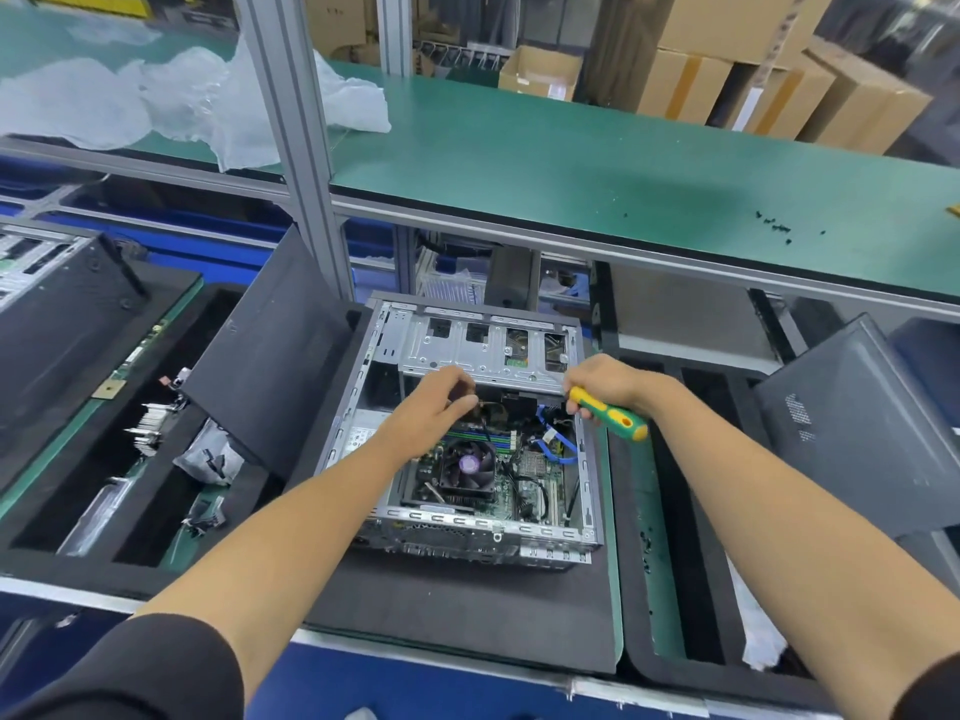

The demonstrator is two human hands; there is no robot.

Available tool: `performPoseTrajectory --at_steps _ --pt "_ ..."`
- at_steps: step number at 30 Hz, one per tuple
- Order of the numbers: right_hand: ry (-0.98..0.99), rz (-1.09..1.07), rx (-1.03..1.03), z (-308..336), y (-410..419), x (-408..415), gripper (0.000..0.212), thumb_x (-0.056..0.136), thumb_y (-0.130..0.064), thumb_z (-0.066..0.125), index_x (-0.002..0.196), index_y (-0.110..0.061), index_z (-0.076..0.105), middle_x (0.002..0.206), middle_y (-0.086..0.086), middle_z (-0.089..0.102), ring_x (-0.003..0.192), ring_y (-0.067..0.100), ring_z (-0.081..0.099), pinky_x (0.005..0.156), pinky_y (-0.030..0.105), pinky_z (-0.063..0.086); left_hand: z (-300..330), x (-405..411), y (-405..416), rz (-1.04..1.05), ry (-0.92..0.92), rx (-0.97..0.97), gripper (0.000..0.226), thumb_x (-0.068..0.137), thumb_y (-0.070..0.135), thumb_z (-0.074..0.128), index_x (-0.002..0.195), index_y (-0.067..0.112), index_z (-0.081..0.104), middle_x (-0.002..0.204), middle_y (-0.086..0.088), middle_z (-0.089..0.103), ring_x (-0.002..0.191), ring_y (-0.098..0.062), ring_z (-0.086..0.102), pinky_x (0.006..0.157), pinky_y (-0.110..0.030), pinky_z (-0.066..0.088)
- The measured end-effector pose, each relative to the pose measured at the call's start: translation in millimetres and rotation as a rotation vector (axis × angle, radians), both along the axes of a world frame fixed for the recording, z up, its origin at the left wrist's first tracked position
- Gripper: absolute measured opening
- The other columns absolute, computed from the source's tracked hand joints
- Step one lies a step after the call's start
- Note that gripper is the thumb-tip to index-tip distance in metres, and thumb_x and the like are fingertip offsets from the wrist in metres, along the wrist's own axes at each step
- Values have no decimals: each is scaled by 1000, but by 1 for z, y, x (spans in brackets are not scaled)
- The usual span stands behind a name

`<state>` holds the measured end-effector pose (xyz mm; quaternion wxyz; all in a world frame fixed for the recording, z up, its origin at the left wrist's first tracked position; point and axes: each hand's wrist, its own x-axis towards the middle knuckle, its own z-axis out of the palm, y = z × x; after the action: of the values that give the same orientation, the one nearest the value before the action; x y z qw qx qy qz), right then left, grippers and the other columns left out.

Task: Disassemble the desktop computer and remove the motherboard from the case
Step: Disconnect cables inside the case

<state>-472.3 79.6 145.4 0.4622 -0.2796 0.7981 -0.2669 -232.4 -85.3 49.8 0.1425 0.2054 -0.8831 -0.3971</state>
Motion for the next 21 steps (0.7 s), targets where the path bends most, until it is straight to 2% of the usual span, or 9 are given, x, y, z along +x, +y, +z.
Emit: performPoseTrajectory --at_steps 3,7,9,11,14,17,18,20,21 --pt "17 170 108 -5 -20 17 19 97 -14 53 92 -2 66 76 14 72 53 17 59 50 28 50 -3 -1 -2 -4 12 1 26 102 36 55 127 30 49 119 12 49 111 -4 52 96 -31 49" --pt "75 414 287 -17 -38 43 23 101 -18 49 95 0 64 70 9 71 49 17 58 48 27 50 -3 -1 0 -72 -66 -130 41 97 43 61 136 35 50 124 17 48 118 -1 44 96 -29 45" --pt "75 467 325 -25 -45 54 24 102 -19 48 95 0 62 69 9 70 49 17 58 50 28 51 -3 -3 0 -141 -114 -204 39 93 48 65 130 38 58 116 19 54 114 1 45 92 -28 47" --pt "93 474 299 -31 -50 62 23 100 -18 49 97 1 61 71 11 70 50 18 58 52 28 51 -3 -4 0 -178 -156 -263 25 91 47 68 116 39 68 101 22 57 101 1 46 84 -32 51" --pt "7 467 238 -37 -54 70 15 98 -16 50 93 -3 57 73 13 68 53 19 57 53 27 49 -4 -6 -1 -188 -196 -315 16 87 46 73 101 37 70 88 22 55 91 -1 44 77 -31 48" --pt "-112 501 194 -37 -55 73 8 96 -11 53 97 -4 52 83 15 66 59 18 59 57 25 51 -4 -4 -1 -173 -177 -330 8 89 38 72 96 34 68 86 20 56 90 -6 53 76 -29 45" --pt "-112 518 193 -37 -55 72 11 94 -8 55 101 -1 51 84 18 65 59 18 59 56 25 51 -3 -4 -1 -147 -157 -337 5 92 34 69 96 33 69 87 19 58 88 -7 55 76 -30 45" --pt "-44 541 197 -36 -55 68 20 91 -5 59 107 2 48 82 20 63 51 15 57 47 24 47 -2 -4 0 -75 -145 -340 8 95 31 64 98 30 72 89 15 63 87 -10 57 75 -31 46" --pt "24 542 185 -36 -55 64 21 90 -6 61 105 -3 46 80 17 62 47 13 54 44 24 44 -1 -4 0 -31 -142 -328 9 96 30 63 98 29 72 89 14 63 88 -11 57 75 -31 46"
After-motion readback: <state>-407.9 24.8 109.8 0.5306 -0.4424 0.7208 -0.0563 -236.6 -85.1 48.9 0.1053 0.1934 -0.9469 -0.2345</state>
